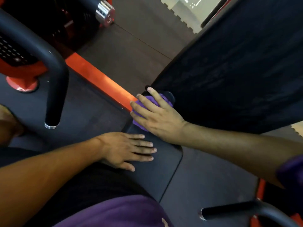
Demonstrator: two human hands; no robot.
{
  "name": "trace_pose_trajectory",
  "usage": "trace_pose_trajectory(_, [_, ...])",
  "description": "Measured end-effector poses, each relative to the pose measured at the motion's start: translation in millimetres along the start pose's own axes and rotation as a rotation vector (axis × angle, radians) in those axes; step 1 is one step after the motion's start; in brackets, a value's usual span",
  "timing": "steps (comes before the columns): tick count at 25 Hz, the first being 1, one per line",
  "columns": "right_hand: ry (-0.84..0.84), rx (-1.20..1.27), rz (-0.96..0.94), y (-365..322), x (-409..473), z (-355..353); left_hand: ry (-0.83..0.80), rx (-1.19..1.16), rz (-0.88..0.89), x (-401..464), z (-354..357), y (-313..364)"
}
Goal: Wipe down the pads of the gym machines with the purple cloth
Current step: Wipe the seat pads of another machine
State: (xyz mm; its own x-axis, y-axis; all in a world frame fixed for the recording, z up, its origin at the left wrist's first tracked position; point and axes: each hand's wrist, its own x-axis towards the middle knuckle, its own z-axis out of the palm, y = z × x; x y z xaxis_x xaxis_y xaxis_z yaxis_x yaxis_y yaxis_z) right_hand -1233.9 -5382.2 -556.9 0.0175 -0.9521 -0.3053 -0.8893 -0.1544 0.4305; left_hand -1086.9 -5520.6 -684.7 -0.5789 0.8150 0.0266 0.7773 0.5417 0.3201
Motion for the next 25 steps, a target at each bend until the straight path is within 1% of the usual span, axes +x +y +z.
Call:
trace_pose_trajectory(2, [-0.067, -0.066, -0.048, -1, -15, 6, 0.006, 0.0, -0.048, -6, -2, 0])
trace_pose_trajectory(5, [-0.197, -0.049, -0.135, -19, -73, 12, -0.011, -0.013, -0.052, -14, -3, 3])
trace_pose_trajectory(7, [-0.3, 0.004, -0.128, -31, -105, 12, -0.001, 0.035, -0.049, -15, -3, 4])
trace_pose_trajectory(9, [-0.349, 0.058, -0.081, -32, -121, 11, 0.007, 0.022, -0.05, -16, -3, 1])
trace_pose_trajectory(11, [-0.343, 0.061, -0.082, -29, -116, 6, -0.017, 0.011, -0.041, -14, -2, -1])
trace_pose_trajectory(13, [-0.269, 0.051, -0.131, -23, -92, 3, -0.062, -0.011, -0.033, -13, 0, -1])
trace_pose_trajectory(15, [-0.154, 0.072, -0.048, -15, -47, -4, -0.042, -0.019, -0.029, -13, 0, -1])
trace_pose_trajectory(18, [-0.021, 0.028, 0.041, 0, 11, -13, 0.028, 0.045, -0.035, -13, 0, 0])
trace_pose_trajectory(20, [0.006, 0.02, 0.039, 0, -8, -10, 0.019, 0.049, -0.027, -15, 0, 1])
trace_pose_trajectory(23, [-0.105, 0.082, -0.018, -23, -105, 5, 0.028, 0.075, -0.025, -18, 0, 0])
trace_pose_trajectory(25, [-0.232, 0.117, -0.035, -33, -160, 15, 0.029, 0.07, -0.013, -19, -1, -3])
